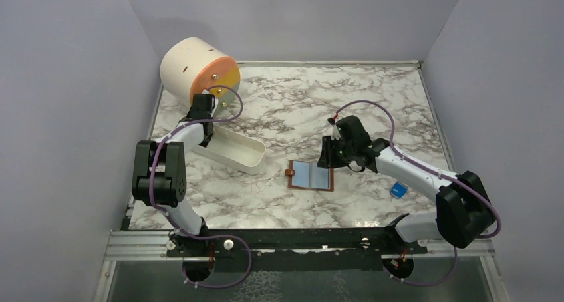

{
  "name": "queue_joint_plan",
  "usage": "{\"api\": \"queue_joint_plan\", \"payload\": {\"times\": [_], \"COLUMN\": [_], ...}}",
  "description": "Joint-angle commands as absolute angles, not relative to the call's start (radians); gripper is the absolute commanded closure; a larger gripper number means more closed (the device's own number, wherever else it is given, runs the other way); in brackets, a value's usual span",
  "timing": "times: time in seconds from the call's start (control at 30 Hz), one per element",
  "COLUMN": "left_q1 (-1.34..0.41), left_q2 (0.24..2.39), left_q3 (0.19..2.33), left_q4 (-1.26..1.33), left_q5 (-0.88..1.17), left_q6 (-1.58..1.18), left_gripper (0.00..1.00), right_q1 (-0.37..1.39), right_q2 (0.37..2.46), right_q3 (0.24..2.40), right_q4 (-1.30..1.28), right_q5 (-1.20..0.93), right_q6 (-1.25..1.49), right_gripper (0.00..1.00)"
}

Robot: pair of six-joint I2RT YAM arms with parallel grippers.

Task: Put the credit cards into the card holder
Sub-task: Pick up the credit card from the storage box.

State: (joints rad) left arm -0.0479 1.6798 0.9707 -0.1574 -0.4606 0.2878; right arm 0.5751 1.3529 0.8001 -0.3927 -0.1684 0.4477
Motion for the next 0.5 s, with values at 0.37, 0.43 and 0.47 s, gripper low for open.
{"api": "queue_joint_plan", "payload": {"times": [0.37,0.43,0.47], "left_q1": [-0.043,-0.042,-0.043], "left_q2": [1.693,1.695,1.695], "left_q3": [1.002,1.003,1.004], "left_q4": [-0.14,-0.143,-0.145], "left_q5": [-0.542,-0.539,-0.541], "left_q6": [0.301,0.301,0.302], "left_gripper": [0.65,0.65,0.65], "right_q1": [0.58,0.58,0.58], "right_q2": [1.335,1.332,1.331], "right_q3": [0.783,0.78,0.778], "right_q4": [-0.375,-0.374,-0.373], "right_q5": [-0.16,-0.158,-0.16], "right_q6": [0.437,0.439,0.439], "right_gripper": [0.69,0.69,0.69]}}
